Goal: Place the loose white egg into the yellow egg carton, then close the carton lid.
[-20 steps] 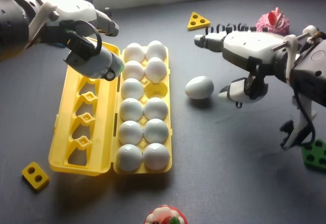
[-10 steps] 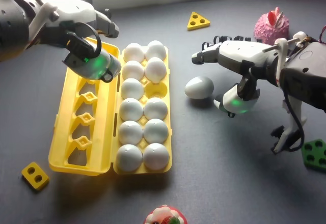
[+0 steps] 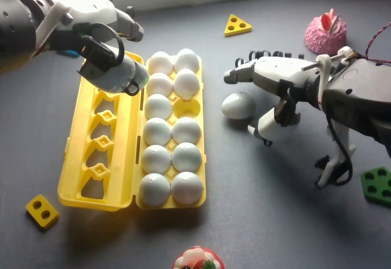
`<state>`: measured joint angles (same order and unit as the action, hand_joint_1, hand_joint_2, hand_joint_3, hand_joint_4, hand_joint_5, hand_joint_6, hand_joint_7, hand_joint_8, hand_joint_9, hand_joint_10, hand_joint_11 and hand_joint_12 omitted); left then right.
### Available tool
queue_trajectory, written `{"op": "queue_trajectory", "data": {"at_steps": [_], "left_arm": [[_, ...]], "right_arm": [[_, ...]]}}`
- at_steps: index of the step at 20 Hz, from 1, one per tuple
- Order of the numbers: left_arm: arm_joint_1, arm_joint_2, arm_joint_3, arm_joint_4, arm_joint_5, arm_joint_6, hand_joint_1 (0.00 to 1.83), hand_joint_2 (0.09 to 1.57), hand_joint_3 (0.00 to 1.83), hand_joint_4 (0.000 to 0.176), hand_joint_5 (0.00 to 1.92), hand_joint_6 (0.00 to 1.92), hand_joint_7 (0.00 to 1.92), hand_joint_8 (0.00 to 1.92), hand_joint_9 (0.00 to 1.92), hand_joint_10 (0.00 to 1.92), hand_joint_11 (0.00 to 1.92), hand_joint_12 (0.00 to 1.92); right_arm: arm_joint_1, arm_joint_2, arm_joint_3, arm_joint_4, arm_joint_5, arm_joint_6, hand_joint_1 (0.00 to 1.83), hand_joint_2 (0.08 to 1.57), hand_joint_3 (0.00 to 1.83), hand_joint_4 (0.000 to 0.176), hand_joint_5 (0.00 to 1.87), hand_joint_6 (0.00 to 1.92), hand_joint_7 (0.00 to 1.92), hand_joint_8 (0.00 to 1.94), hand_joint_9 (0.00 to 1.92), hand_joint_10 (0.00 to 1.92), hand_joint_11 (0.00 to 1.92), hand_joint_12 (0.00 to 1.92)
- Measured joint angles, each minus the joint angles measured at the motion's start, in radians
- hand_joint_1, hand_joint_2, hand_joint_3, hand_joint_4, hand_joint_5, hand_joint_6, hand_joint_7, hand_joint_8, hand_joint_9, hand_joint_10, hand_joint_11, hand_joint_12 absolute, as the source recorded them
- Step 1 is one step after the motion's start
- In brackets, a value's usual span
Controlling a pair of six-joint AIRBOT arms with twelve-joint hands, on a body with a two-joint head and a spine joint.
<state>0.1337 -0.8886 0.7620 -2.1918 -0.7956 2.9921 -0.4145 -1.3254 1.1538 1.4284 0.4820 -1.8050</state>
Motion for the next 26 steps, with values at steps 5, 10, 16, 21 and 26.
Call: {"op": "queue_trajectory", "data": {"at_steps": [5,10,16,21,26], "left_arm": [[0.0,0.0,-0.003,-0.007,0.023,0.0,0.41,1.36,0.0,0.049,0.23,0.0,0.21,0.0,0.24,0.0,0.0,0.82],[0.006,0.0,-0.016,0.05,0.03,0.0,0.37,1.37,0.01,0.05,0.2,0.0,0.18,0.0,0.22,0.0,0.0,0.79],[0.019,0.0,-0.003,0.029,0.04,0.0,0.38,1.37,0.0,0.042,0.23,0.01,0.21,0.01,0.23,0.01,0.0,0.77],[0.019,0.0,0.017,-0.045,0.034,0.0,0.39,1.37,0.0,0.046,0.23,0.0,0.2,0.0,0.23,0.01,0.0,0.86],[0.016,0.0,0.021,-0.018,0.021,0.0,0.39,1.37,0.0,0.046,0.22,0.0,0.2,0.0,0.23,0.01,0.0,0.81]], "right_arm": [[0.0,-0.02,0.026,0.0,0.014,0.0,1.32,0.85,0.53,0.0,0.32,0.01,0.07,0.0,0.03,0.0,0.01,0.11],[-0.008,-0.037,0.034,0.0,0.014,0.001,1.32,0.86,0.54,0.0,0.29,0.0,0.05,0.0,0.0,0.0,0.0,0.0],[-0.008,-0.047,0.042,0.0,0.011,0.025,1.32,0.86,0.55,0.0,0.3,0.01,0.04,0.0,0.0,0.0,0.0,0.0],[-0.014,-0.052,0.043,-0.04,0.013,0.063,1.32,0.84,0.56,0.0,0.35,0.02,0.06,0.0,0.02,0.01,0.01,0.01],[-0.015,-0.055,0.043,-0.053,0.015,0.081,1.27,0.89,0.5,0.0,0.41,0.03,0.08,0.0,0.02,0.0,0.0,0.0]]}}
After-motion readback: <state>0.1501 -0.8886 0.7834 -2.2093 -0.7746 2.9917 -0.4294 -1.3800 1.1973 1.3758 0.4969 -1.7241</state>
